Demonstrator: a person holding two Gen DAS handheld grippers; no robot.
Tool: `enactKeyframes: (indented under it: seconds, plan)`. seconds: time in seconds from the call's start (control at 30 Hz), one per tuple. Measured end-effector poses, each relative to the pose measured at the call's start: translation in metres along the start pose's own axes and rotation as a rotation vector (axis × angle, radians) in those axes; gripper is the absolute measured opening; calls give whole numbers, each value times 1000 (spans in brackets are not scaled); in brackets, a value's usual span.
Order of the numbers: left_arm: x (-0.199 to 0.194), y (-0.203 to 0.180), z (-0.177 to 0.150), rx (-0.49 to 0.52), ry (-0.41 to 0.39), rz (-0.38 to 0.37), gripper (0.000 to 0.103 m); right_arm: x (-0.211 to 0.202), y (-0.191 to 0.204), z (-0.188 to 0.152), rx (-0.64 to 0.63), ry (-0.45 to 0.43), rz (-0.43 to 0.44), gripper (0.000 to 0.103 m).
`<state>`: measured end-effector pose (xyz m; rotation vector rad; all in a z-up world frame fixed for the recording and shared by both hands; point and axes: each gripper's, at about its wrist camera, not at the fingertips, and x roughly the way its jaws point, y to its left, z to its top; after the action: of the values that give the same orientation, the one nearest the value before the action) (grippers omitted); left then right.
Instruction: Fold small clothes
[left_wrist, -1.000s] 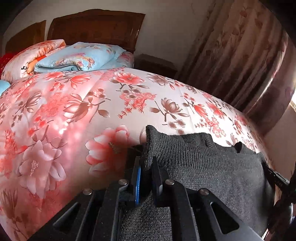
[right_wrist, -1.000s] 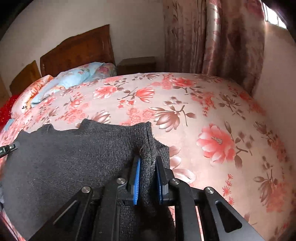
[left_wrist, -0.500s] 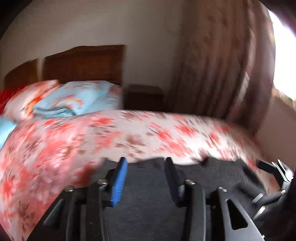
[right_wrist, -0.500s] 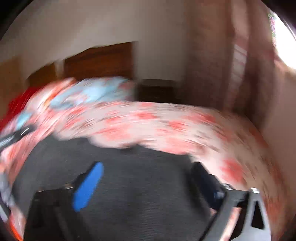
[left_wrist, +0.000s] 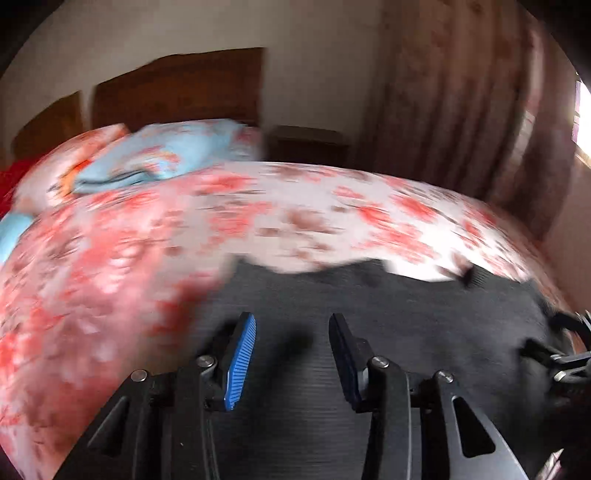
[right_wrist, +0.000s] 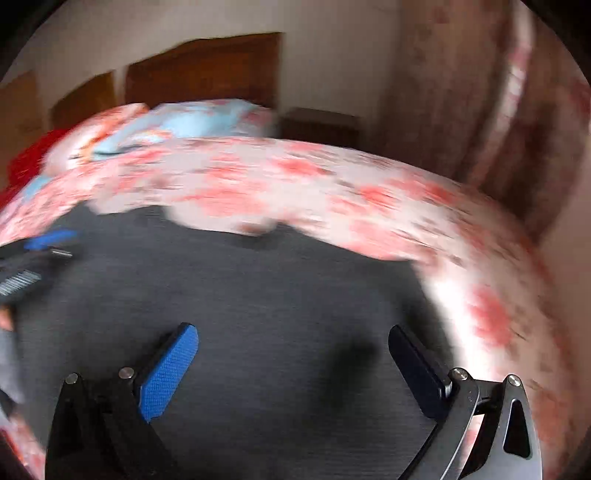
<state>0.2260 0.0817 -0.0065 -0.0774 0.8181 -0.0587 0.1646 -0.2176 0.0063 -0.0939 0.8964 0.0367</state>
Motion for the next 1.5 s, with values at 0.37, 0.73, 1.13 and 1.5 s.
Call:
enactKeyframes:
  seconds: [0.37, 0.73, 1.13, 1.5]
  plan:
    - [3, 43, -9, -179, -7, -135, 36, 8, -60, -14, 247, 16, -2, 103]
    - [-8, -40, 6, 59, -7, -112, 35, -29, 38, 17, -115, -125, 75, 103]
    - [-8, 42, -4, -243, -20, -113, 23, 2, -26, -5, 123, 18, 4, 103]
    - [-28, -62, -41, 104, 5, -146, 25, -31, 78, -29, -180, -69, 132, 103]
